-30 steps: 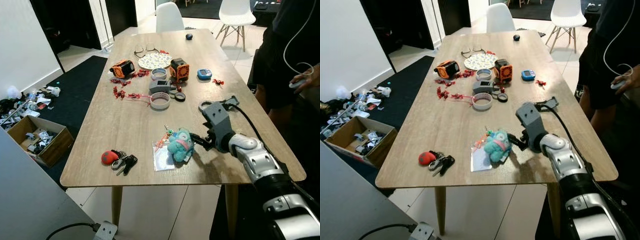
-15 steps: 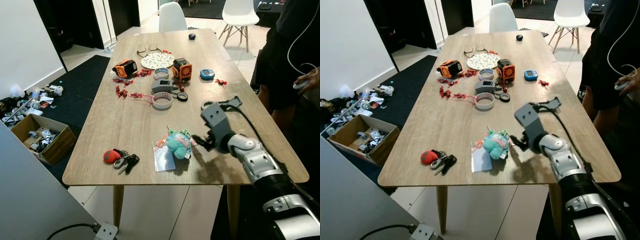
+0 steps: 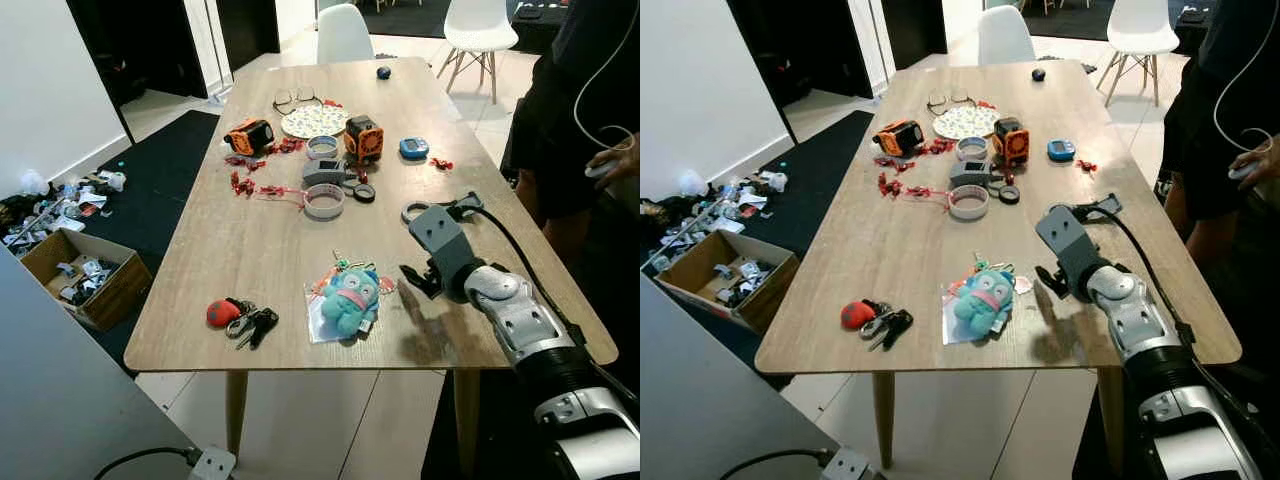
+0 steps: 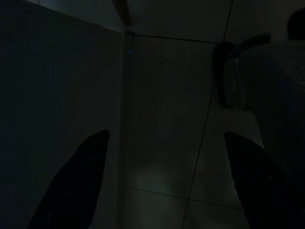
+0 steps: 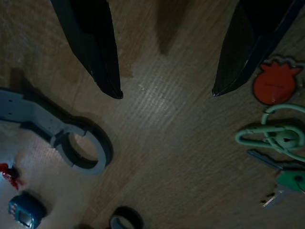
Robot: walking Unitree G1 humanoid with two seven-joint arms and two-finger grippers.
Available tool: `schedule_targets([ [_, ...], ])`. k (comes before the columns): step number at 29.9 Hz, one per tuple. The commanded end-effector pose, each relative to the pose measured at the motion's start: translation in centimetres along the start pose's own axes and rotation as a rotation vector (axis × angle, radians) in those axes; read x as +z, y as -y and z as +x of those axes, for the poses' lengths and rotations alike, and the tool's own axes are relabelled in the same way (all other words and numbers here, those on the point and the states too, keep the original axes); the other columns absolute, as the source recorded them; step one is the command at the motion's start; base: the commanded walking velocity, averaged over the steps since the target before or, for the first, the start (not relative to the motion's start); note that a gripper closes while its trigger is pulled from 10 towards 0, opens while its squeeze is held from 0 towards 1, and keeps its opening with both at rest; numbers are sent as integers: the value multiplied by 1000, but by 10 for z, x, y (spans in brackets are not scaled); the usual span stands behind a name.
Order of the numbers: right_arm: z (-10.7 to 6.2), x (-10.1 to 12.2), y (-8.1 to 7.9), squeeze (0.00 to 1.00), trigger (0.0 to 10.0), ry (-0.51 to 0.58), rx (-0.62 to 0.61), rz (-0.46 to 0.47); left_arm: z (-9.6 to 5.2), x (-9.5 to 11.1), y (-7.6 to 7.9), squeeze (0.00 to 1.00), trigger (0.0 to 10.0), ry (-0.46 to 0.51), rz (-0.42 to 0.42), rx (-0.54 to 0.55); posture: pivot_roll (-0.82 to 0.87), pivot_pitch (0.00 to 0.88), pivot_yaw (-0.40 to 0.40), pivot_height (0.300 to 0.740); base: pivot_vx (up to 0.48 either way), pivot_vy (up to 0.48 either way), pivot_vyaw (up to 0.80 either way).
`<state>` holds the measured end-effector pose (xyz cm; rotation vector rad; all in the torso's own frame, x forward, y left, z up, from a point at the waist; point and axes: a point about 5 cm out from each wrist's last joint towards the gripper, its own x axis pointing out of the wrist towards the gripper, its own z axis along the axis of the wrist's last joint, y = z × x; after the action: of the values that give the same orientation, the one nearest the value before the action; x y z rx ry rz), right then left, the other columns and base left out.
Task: Hang keys on a hook
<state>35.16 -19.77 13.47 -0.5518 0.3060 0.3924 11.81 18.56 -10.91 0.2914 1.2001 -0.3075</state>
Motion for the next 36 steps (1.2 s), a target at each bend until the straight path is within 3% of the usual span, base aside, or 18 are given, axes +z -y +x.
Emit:
schedule_targets([
  [1, 2, 4, -13, 0, 10000, 55, 88, 59, -1, -4, -1, 0, 10000, -11, 3, 5, -108, 68, 70, 740, 0, 0, 0],
  [2, 2, 6, -17, 0, 10000, 82, 118, 123, -1, -4, -1, 0, 10000, -12, 2, 5, -108, 68, 70, 740, 0, 0, 0],
  [3, 2, 6, -17, 0, 10000, 82, 118, 123, -1, -4, -1, 0, 10000, -12, 2, 5, -108, 68, 70, 740, 0, 0, 0],
  [4, 1, 10, -20, 0, 10000, 118, 161, 211, -1, -4, -1, 0, 10000, -12, 1, 5, -105, 69, 68, 740, 0, 0, 0],
  [8, -5, 8, -23, 0, 10000, 104, 243, 217, -1, -5, -1, 0, 10000, -14, -2, 5, -105, 69, 68, 740, 0, 0, 0],
  [9, -8, 4, -21, 0, 10000, 60, 252, 139, -1, -5, -1, 0, 10000, -16, -2, 5, -104, 73, 71, 740, 0, 0, 0],
  [10, -14, -4, -11, 0, 10000, -20, 242, -12, -1, -6, -2, 0, 10000, -19, 0, 5, -104, 75, 70, 740, 0, 0, 0],
  [13, -19, -5, -3, 0, 10000, -50, 236, -87, -1, -6, -1, 0, 10000, -20, 0, 5, -105, 77, 71, 740, 0, 0, 0],
  [19, -29, 7, 4, 0, 10000, -21, 270, -146, -1, -6, -1, 0, 10000, -20, 2, 5, -105, 77, 70, 740, 0, 0, 0],
  [24, -29, 16, 7, 0, 10000, -23, 236, -251, -1, -6, 1, 0, 10000, -18, 2, 2, -107, 74, 69, 740, 0, 0, 0],
  [29, -20, 20, -7, 0, 10000, -21, 245, -403, -1, -6, 1, 0, 10000, -16, 1, 0, -115, 71, 64, 740, 0, 0, 0],
  [36, -14, 25, -15, 0, 10000, 28, 225, -484, -1, -6, 0, 0, 10000, -14, -2, 0, -110, 67, 61, 740, 0, 0, 0],
])
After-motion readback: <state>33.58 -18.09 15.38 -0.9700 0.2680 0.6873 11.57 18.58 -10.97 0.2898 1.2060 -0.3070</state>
